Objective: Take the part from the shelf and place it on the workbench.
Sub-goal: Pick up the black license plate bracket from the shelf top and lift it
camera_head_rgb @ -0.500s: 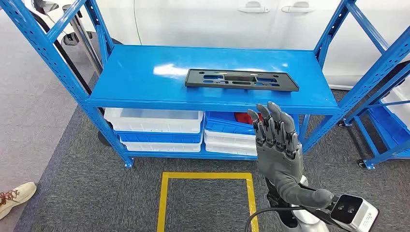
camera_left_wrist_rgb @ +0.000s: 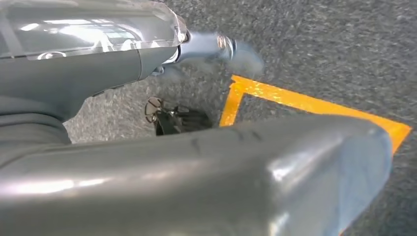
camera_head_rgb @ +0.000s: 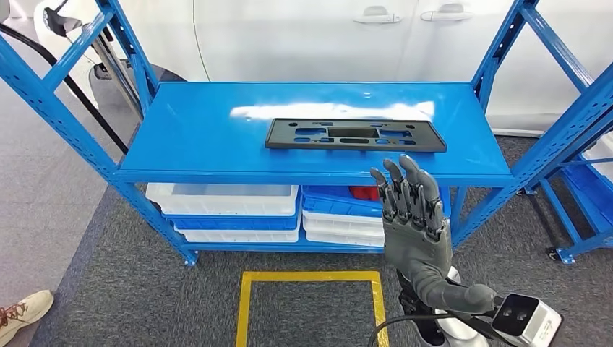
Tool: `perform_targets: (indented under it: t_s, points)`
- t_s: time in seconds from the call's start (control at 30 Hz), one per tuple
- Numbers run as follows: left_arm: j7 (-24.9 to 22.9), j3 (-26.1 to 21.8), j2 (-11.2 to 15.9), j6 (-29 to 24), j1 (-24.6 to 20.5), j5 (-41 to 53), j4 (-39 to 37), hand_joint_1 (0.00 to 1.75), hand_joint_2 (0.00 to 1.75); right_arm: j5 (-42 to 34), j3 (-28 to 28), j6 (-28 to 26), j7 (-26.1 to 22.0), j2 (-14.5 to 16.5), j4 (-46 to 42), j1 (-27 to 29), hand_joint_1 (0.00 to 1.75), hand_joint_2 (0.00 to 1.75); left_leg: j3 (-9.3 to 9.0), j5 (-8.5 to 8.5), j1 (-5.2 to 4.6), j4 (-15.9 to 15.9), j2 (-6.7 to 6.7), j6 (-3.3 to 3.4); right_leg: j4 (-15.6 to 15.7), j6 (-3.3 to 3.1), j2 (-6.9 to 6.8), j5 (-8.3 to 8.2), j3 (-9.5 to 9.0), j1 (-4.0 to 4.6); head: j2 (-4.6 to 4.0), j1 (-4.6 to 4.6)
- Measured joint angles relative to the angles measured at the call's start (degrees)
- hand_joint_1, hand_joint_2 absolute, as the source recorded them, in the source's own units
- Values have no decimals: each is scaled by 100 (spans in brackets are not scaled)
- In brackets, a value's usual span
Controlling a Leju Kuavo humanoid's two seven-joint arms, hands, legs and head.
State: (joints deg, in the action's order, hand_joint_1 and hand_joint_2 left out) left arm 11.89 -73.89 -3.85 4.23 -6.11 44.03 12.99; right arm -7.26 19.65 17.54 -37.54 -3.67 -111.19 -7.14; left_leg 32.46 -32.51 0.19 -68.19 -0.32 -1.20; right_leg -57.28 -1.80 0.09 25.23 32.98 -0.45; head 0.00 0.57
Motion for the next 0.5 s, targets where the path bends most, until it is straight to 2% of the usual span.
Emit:
perform_targets:
  t_s: [0.03,0.07,0.1,0.13,0.17,0.2,0.23,0.27,0.3,0.33,0.4,0.43,0.5]
  points:
    - [0,1,0,-1,4,1,-1,0,0,8,-1,8,-1,7,2,18,0,0,254,-154,17,-332,0,-30,1,-2,4,45,-42,-1,0,0]
    - [0,0,1,-2,13,1,-1,0,0,15,-1,12,0,10,6,37,0,0,452,-261,31,-528,1,-53,1,1,12,92,-92,-1,0,0]
    - [1,-1,1,-1,23,2,-1,0,0,24,-3,14,0,11,12,52,0,0,570,-264,42,-547,1,-67,1,6,20,143,-154,-3,0,0]
    - [3,-1,1,0,28,3,-1,0,0,43,-8,7,0,15,21,61,0,0,591,-126,49,-368,2,-71,1,15,27,198,-228,-5,0,0]
    - [7,0,2,2,32,8,-1,0,0,70,-17,-9,0,19,34,64,0,0,536,139,53,-28,3,-63,1,28,30,259,-312,-6,0,0]
    - [10,1,3,7,38,15,-1,0,0,105,-29,-41,0,23,55,65,0,0,460,477,51,376,6,-43,2,46,30,320,-383,-5,0,-1]
    - [13,1,5,14,41,29,-1,0,0,144,-42,-83,0,26,87,71,0,0,399,703,38,703,11,-7,-1,70,33,373,-440,1,0,0]
    - [13,2,7,23,47,41,-2,0,0,174,-52,-122,0,26,120,79,0,0,359,838,23,910,14,35,1,102,36,420,-470,8,0,-1]
    - [10,3,7,32,59,51,-2,0,0,198,-59,-158,0,26,156,89,0,0,350,890,11,1001,16,83,-9,137,41,449,-490,15,0,-1]
    - [6,4,7,40,68,58,-3,0,0,213,-63,-179,0,26,186,98,0,0,329,842,3,1008,15,129,-22,174,45,463,-510,23,0,-1]
    - [0,6,5,50,75,60,-4,0,0,225,-73,-197,1,26,232,102,0,0,237,857,22,1055,9,205,-120,244,41,505,-524,19,0,-2]
    - [-2,7,3,52,67,61,-5,0,0,226,-77,-197,1,26,255,99,0,0,183,836,28,1074,6,237,-267,274,36,559,-461,16,0,-2]
    - [-8,9,2,52,53,62,-5,0,0,226,-78,-184,0,26,306,102,0,0,103,784,28,1090,3,288,-897,305,27,805,-86,4,0,-2]
